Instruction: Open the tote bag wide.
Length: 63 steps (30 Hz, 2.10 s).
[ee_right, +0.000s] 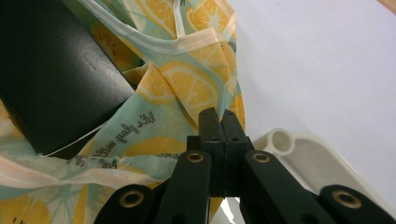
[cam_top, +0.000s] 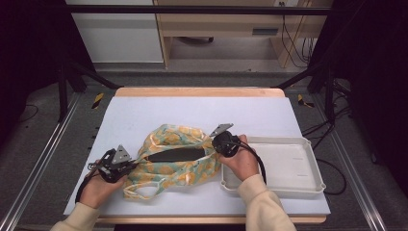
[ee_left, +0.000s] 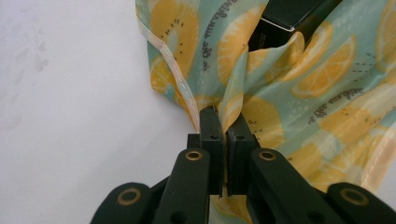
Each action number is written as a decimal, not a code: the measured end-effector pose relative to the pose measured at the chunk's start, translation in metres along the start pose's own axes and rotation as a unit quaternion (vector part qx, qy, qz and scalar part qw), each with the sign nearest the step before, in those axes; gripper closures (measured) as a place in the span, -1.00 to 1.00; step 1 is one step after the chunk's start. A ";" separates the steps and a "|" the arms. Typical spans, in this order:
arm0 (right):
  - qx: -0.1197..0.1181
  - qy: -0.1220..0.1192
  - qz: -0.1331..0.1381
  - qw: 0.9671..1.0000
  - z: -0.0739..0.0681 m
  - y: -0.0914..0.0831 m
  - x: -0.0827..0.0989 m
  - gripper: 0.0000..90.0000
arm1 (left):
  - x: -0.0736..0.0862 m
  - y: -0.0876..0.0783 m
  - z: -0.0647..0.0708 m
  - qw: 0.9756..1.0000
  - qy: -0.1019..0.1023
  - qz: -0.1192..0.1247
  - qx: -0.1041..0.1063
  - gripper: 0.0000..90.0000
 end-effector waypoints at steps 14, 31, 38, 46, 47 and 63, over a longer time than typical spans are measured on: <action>-0.003 -0.002 0.002 1.000 -0.002 -0.006 0.001 1.00 | 0.003 -0.002 0.001 1.000 -0.005 0.004 0.006 0.94; 0.017 0.020 0.113 0.993 -0.004 -0.065 0.001 -0.09 | -0.010 -0.033 0.008 0.996 -0.024 0.079 0.030 -0.33; -0.011 0.006 0.131 0.991 -0.022 -0.075 0.005 -0.08 | -0.031 -0.046 0.009 0.994 -0.021 0.102 0.031 -0.34; -0.058 -0.039 0.129 0.989 -0.056 -0.069 0.007 -0.14 | -0.064 -0.025 0.009 0.996 0.000 0.091 0.027 -0.20; -0.065 -0.045 0.128 0.989 -0.059 -0.067 0.007 -0.18 | -0.071 -0.021 0.009 0.995 0.000 0.093 0.027 -0.18; -0.104 -0.120 0.103 0.982 -0.093 -0.040 -0.001 -0.39 | -0.074 0.007 -0.007 0.996 -0.018 0.082 0.029 0.56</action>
Point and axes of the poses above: each handheld gripper's, and its own axes: y roughly forward along the jaws, x roughly out of its underside, z roughly to its right, the point moved 2 cm from there along y, roughly forward along the jaws, and after that the axes turned 9 degrees about -y, right-handed, at the moved point
